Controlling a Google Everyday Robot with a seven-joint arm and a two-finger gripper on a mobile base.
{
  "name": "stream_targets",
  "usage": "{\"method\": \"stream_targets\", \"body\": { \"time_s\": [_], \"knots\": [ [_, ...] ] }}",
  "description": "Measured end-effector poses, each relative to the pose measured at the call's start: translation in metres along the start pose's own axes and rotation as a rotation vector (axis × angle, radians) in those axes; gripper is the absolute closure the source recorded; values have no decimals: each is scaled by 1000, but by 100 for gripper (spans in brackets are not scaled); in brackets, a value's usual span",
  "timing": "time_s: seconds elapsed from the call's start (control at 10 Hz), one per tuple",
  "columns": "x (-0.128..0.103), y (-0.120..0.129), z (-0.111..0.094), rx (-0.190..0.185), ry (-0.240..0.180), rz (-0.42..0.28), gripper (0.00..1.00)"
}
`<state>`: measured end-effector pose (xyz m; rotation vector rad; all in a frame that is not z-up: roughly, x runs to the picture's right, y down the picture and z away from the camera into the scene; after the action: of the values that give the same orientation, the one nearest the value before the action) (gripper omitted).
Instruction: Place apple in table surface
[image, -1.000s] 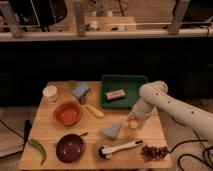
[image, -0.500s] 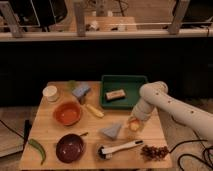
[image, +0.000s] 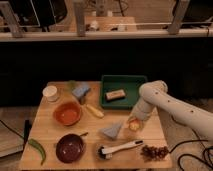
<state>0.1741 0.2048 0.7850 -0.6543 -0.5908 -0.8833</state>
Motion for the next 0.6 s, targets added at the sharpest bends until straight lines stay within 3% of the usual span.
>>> {"method": "stream_targets", "body": {
  "time_s": [0.6],
  "knots": [
    [-1, -3, 1, -13, -1, -11, 20]
  ]
}}
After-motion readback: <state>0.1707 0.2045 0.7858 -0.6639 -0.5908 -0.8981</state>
